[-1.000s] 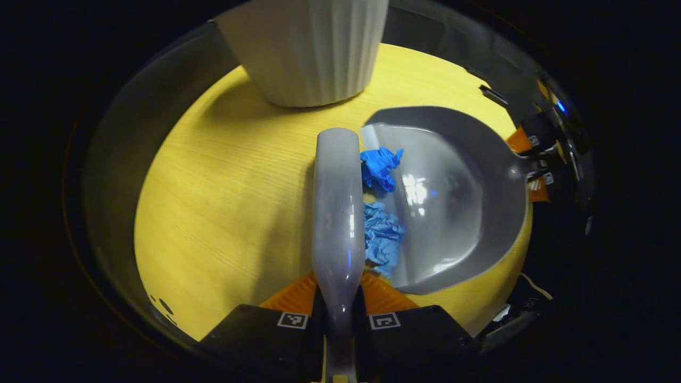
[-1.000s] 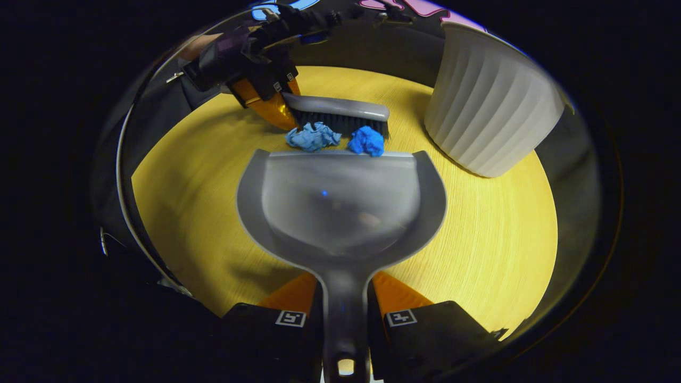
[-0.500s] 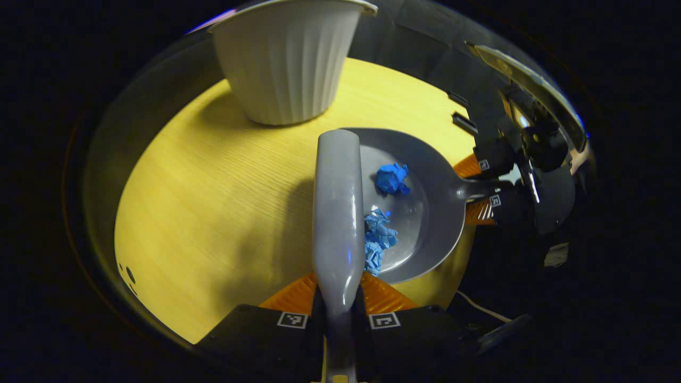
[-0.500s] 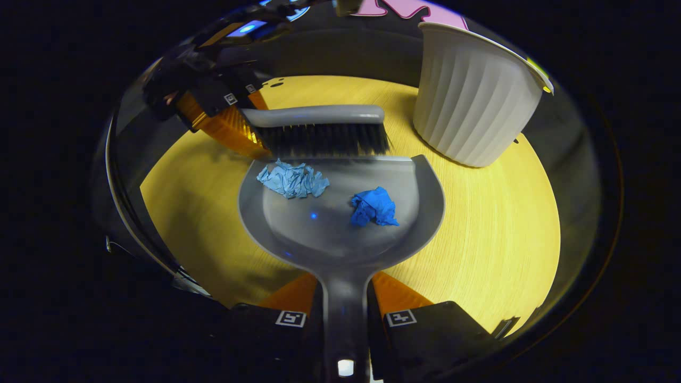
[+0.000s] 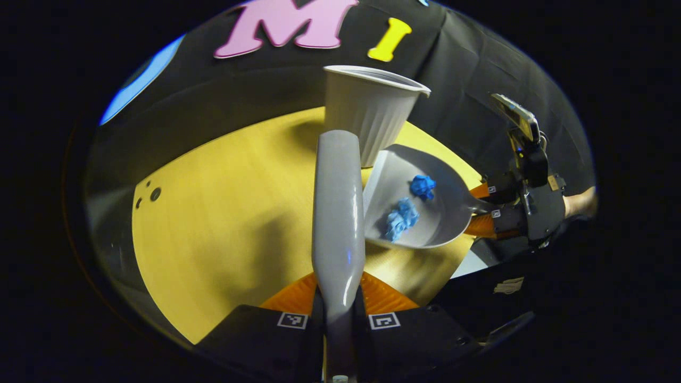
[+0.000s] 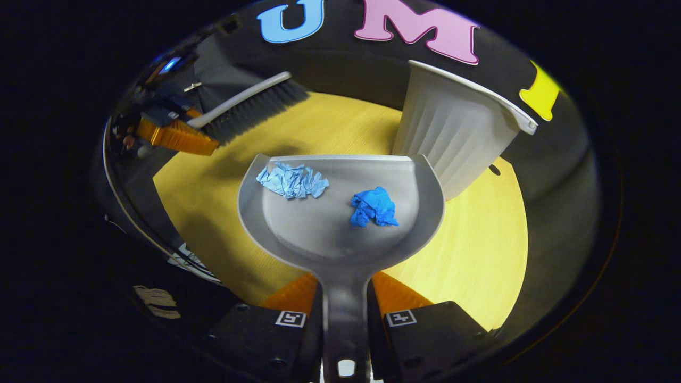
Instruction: Pick up the small broom and dustpan from the desktop, sweep the trash into the dustpan with the broom, and then empty the trash into the garbage bin.
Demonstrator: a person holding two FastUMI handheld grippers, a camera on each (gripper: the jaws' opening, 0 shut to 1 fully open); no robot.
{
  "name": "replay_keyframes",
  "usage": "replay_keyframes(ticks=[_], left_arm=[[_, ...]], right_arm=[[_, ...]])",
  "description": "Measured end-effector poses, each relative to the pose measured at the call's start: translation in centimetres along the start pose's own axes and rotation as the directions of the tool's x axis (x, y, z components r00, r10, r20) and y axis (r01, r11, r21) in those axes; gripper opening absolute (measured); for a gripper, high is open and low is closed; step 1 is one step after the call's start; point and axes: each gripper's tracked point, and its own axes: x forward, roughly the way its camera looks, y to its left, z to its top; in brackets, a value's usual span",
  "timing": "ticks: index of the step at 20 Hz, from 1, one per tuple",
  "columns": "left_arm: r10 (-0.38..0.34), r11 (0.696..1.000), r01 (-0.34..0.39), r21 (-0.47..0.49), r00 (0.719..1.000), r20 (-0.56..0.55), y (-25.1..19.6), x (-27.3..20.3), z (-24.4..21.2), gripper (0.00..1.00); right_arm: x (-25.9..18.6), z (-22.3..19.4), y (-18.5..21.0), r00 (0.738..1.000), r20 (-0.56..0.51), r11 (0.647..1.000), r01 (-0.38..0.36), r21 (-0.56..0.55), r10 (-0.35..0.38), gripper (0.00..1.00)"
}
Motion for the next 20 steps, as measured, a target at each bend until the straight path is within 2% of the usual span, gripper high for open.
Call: replay_keyframes(ticks=[1, 3, 5, 6, 8, 10, 12, 14, 16, 20], left_arm=[[0.018, 1.0, -0.018, -0.019, 1.0, 0.012, 0.8, 0.0, -1.2, 0.31], [0.049, 0.997, -0.048, -0.054, 0.998, 0.028, 2.6, 0.9, -4.0, 0.28], [0.049, 0.995, -0.046, -0.084, 0.998, 0.031, 4.1, 2.6, -5.9, 0.27], [0.05, 0.995, -0.047, -0.089, 0.998, 0.031, 5.0, 4.1, -6.6, 0.3], [0.051, 0.993, -0.048, -0.107, 0.998, 0.029, 6.4, 6.6, -8.0, 0.28], [0.035, 0.99, -0.031, -0.138, 0.999, 0.026, 6.2, 7.7, -9.1, 0.28], [0.031, 0.99, -0.027, -0.137, 0.999, 0.025, 5.5, 6.7, -8.1, 0.28], [0.033, 0.992, -0.029, -0.123, 0.999, 0.027, 5.5, 6.9, -8.0, 0.27], [0.017, 0.988, -0.012, -0.155, 0.999, 0.031, 5.3, 7.1, -8.0, 0.27], [0.031, 0.985, -0.032, -0.167, 0.999, -0.007, 5.2, 7.6, -8.5, 0.31]], right_arm=[[-0.6, 0.5, -0.2, 1.0, 0.022, 1.0, 0.001, 0.004, -0.002, 0.4], [-1.4, 0.5, 0.2, 0.999, 0.049, 1.0, 0.014, -0.018, -0.013, 0.4], [-2.8, 0.7, 1.0, 0.998, 0.065, 0.999, 0.011, -0.052, -0.008, 0.39], [-3.6, 1.4, 1.0, 0.998, 0.07, 0.998, 0.012, -0.069, -0.007, 0.39], [-5.4, 2.9, 1.1, 0.997, 0.073, 0.996, 0.01, -0.088, -0.004, 0.39], [-7.6, 4.9, 0.4, 0.997, 0.074, 0.998, -0.008, -0.062, 0.013, 0.4], [-9.3, 6.9, -0.6, 0.995, 0.103, 1.0, -0.01, -0.03, 0.013, 0.4], [-10.5, 9.1, -2.8, 0.994, 0.108, 0.999, 0.024, 0.035, -0.027, 0.4], [-10.3, 10.8, -5.3, 0.991, 0.107, 0.993, 0.063, 0.102, -0.074, 0.39], [-9.6, 13.7, -10.4, 0.976, 0.142, 0.976, 0.137, 0.169, -0.162, 0.39]])
